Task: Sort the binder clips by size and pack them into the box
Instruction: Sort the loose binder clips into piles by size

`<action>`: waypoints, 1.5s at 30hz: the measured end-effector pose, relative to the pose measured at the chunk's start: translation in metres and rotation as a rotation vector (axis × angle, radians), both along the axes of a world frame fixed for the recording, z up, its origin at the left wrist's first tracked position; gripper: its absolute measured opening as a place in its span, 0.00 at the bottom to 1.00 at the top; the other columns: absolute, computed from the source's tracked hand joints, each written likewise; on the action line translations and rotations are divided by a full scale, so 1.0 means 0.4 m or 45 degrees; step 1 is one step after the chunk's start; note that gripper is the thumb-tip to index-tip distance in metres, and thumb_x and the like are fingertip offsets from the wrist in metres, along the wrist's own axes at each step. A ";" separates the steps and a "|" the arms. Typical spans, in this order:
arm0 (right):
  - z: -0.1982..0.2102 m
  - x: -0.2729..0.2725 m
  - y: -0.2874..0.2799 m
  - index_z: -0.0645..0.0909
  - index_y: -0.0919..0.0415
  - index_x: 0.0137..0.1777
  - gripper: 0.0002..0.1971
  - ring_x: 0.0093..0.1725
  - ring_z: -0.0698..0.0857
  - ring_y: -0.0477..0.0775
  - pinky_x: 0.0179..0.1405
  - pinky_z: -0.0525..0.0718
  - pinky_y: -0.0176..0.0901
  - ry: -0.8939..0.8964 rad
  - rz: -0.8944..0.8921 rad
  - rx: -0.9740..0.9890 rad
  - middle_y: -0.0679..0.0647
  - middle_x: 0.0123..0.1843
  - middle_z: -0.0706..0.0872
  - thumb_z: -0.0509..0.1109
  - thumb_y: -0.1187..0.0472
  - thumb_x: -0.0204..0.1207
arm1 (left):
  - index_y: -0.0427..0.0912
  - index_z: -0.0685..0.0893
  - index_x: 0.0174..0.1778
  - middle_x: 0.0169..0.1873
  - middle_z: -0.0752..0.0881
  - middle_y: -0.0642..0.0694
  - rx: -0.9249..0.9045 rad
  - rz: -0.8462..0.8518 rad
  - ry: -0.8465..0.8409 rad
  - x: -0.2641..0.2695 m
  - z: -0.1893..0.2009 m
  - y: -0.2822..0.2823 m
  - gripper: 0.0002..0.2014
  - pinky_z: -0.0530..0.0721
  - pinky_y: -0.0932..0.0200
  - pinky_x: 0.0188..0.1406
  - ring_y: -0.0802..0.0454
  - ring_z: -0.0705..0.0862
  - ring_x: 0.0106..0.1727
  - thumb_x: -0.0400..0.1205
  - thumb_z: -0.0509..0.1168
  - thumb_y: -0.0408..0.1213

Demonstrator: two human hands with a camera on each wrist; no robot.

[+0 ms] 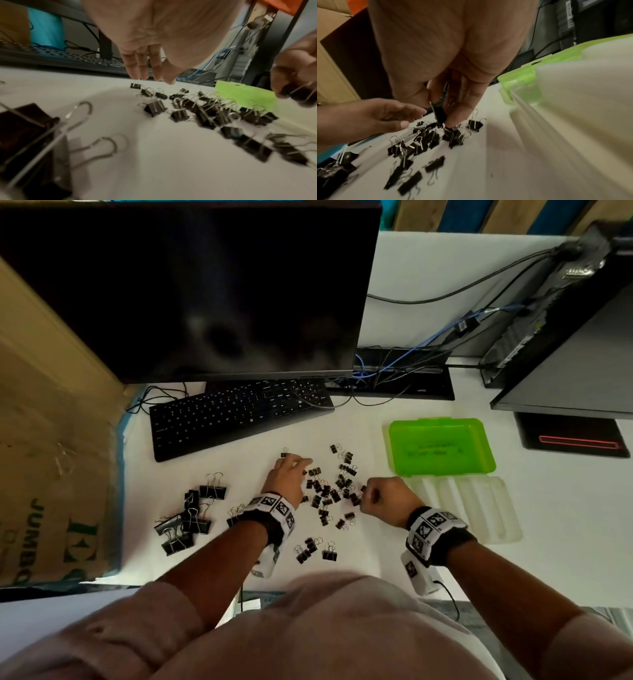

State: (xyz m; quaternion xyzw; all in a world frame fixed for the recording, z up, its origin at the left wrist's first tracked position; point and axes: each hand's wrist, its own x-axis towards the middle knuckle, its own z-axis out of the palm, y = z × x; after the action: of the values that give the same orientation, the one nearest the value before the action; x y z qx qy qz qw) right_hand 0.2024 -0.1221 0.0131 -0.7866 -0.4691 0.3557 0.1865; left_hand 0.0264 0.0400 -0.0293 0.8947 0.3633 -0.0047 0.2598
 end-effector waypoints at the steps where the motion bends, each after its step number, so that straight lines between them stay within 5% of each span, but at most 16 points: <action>1: 0.005 0.003 0.016 0.79 0.54 0.33 0.06 0.38 0.85 0.56 0.38 0.82 0.43 -0.033 -0.004 -0.029 0.57 0.38 0.89 0.74 0.61 0.67 | 0.51 0.72 0.73 0.70 0.72 0.47 -0.020 -0.008 0.040 0.003 -0.007 0.011 0.26 0.73 0.51 0.70 0.46 0.71 0.68 0.80 0.60 0.25; 2: 0.005 0.002 0.033 0.81 0.57 0.39 0.03 0.40 0.86 0.57 0.40 0.82 0.44 -0.074 0.030 -0.052 0.58 0.41 0.89 0.72 0.61 0.69 | 0.52 0.72 0.73 0.71 0.72 0.47 -0.045 -0.026 0.068 0.008 -0.011 0.018 0.24 0.71 0.53 0.71 0.47 0.70 0.70 0.82 0.61 0.29; 5: 0.004 -0.030 0.085 0.79 0.61 0.61 0.17 0.55 0.85 0.63 0.54 0.83 0.49 -0.180 0.197 -0.157 0.62 0.57 0.86 0.68 0.61 0.72 | 0.53 0.75 0.71 0.69 0.75 0.49 -0.033 -0.118 0.095 0.029 -0.015 0.025 0.19 0.68 0.53 0.72 0.48 0.70 0.71 0.83 0.61 0.38; 8: -0.013 -0.063 0.119 0.72 0.63 0.71 0.24 0.64 0.80 0.66 0.61 0.80 0.53 -0.201 0.304 -0.230 0.64 0.67 0.79 0.64 0.61 0.75 | 0.54 0.80 0.66 0.64 0.80 0.50 -0.003 -0.172 0.116 0.048 -0.017 0.022 0.16 0.68 0.52 0.70 0.48 0.72 0.68 0.83 0.61 0.40; 15: -0.031 -0.066 0.114 0.83 0.64 0.53 0.13 0.51 0.84 0.67 0.44 0.77 0.48 -0.353 0.339 -0.267 0.64 0.55 0.82 0.60 0.59 0.78 | 0.50 0.84 0.56 0.53 0.85 0.49 0.052 -0.128 0.104 0.062 -0.009 0.040 0.10 0.70 0.54 0.63 0.48 0.74 0.62 0.82 0.62 0.44; 21: -0.009 -0.004 0.083 0.89 0.55 0.47 0.06 0.52 0.85 0.56 0.50 0.78 0.40 -0.088 0.222 -0.078 0.56 0.52 0.87 0.71 0.59 0.74 | 0.47 0.83 0.47 0.50 0.81 0.49 0.115 0.032 -0.042 0.043 0.023 0.095 0.14 0.77 0.52 0.58 0.46 0.77 0.57 0.77 0.61 0.23; 26: 0.021 0.066 0.114 0.88 0.61 0.46 0.07 0.52 0.85 0.59 0.50 0.81 0.43 -0.192 0.054 -0.122 0.58 0.54 0.88 0.70 0.60 0.73 | 0.40 0.86 0.45 0.62 0.79 0.42 -0.020 0.293 -0.047 0.029 0.031 0.156 0.13 0.66 0.77 0.57 0.46 0.74 0.67 0.77 0.60 0.20; 32: 0.044 0.110 0.174 0.88 0.62 0.46 0.09 0.54 0.85 0.61 0.52 0.87 0.51 -0.278 -0.032 -0.281 0.60 0.51 0.89 0.71 0.58 0.70 | 0.42 0.88 0.46 0.51 0.86 0.40 -0.227 0.482 0.009 0.038 0.022 0.156 0.10 0.81 0.59 0.53 0.44 0.85 0.51 0.81 0.61 0.29; 40: 0.026 0.121 0.204 0.79 0.64 0.52 0.14 0.49 0.84 0.63 0.39 0.80 0.46 -0.578 0.256 -0.510 0.63 0.54 0.84 0.68 0.57 0.70 | 0.41 0.87 0.45 0.51 0.84 0.42 -0.209 0.436 -0.059 0.053 -0.003 0.164 0.06 0.75 0.64 0.48 0.52 0.80 0.45 0.80 0.64 0.31; 45: 0.024 0.104 0.245 0.76 0.67 0.59 0.13 0.59 0.81 0.67 0.51 0.81 0.54 -0.754 0.556 -0.479 0.64 0.61 0.79 0.58 0.68 0.76 | 0.43 0.84 0.48 0.47 0.87 0.42 -0.266 0.422 -0.078 0.050 -0.008 0.156 0.08 0.81 0.60 0.46 0.47 0.85 0.46 0.79 0.64 0.27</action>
State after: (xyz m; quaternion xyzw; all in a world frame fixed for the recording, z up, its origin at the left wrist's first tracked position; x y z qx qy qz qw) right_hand 0.2441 -0.0241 0.0226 -0.7573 -0.5852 0.2249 -0.1832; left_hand 0.0465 0.1025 -0.0325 0.7906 0.4951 0.0275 0.3593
